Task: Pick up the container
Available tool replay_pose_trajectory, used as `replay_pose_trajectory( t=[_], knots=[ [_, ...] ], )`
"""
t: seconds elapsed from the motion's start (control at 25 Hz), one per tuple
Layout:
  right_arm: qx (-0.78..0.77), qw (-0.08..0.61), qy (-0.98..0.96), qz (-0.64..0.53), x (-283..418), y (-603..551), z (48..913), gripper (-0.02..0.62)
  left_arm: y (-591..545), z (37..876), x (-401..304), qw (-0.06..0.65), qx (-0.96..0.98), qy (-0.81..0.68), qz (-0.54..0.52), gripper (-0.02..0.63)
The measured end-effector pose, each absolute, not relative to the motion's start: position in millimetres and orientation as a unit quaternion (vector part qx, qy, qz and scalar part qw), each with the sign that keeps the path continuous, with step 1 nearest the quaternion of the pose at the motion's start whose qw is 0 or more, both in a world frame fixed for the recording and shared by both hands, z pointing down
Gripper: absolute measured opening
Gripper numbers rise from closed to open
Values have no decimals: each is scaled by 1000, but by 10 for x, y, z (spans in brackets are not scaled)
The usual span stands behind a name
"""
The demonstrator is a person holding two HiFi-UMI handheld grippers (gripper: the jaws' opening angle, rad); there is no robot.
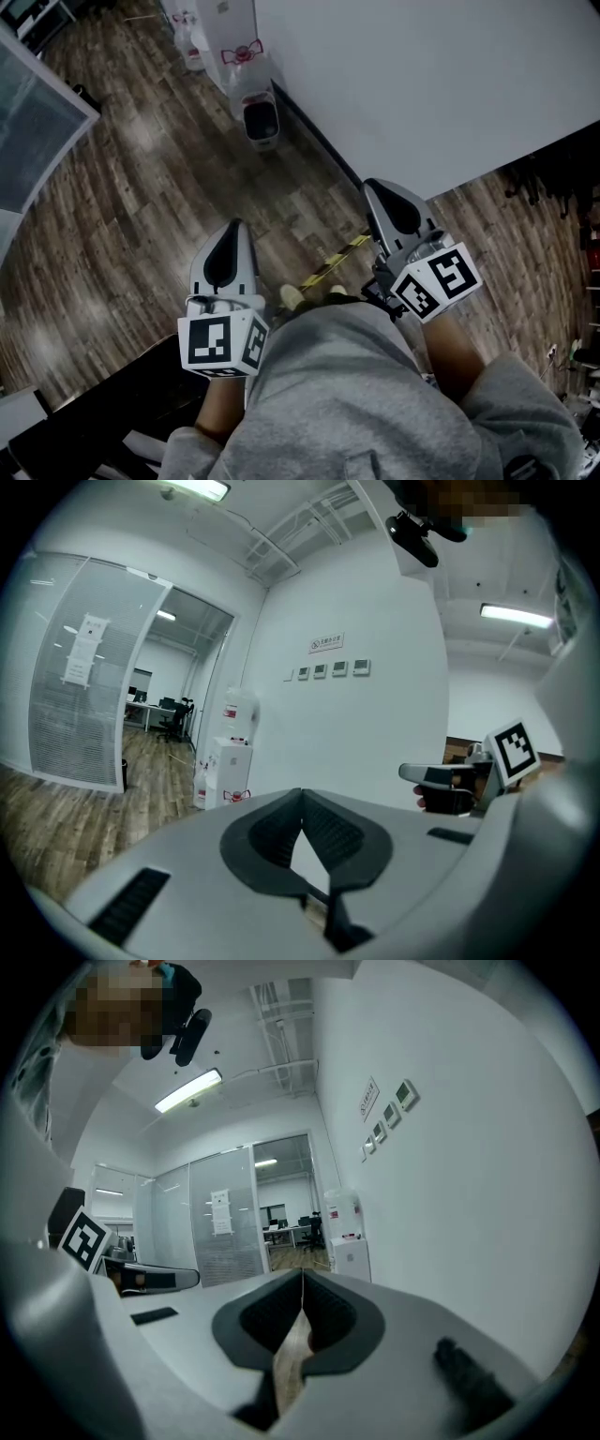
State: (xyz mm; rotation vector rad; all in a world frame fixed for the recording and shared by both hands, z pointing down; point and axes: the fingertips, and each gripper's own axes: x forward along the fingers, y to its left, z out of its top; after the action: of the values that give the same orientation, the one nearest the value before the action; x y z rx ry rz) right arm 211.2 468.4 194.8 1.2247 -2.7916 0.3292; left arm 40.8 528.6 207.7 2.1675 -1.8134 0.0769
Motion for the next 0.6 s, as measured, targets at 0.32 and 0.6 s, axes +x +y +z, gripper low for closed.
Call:
replay_pose_trajectory(
  t=[0.32, 0.6],
  knots=[
    [396, 33, -913, 98, 1960, 4623, 1884, 25, 5259, 2043, 288, 152, 757, -635, 25, 14],
    [388, 22, -917, 93, 1892, 4487, 1853, 25, 5192, 2066, 218, 150, 752, -641, 25, 14]
  ],
)
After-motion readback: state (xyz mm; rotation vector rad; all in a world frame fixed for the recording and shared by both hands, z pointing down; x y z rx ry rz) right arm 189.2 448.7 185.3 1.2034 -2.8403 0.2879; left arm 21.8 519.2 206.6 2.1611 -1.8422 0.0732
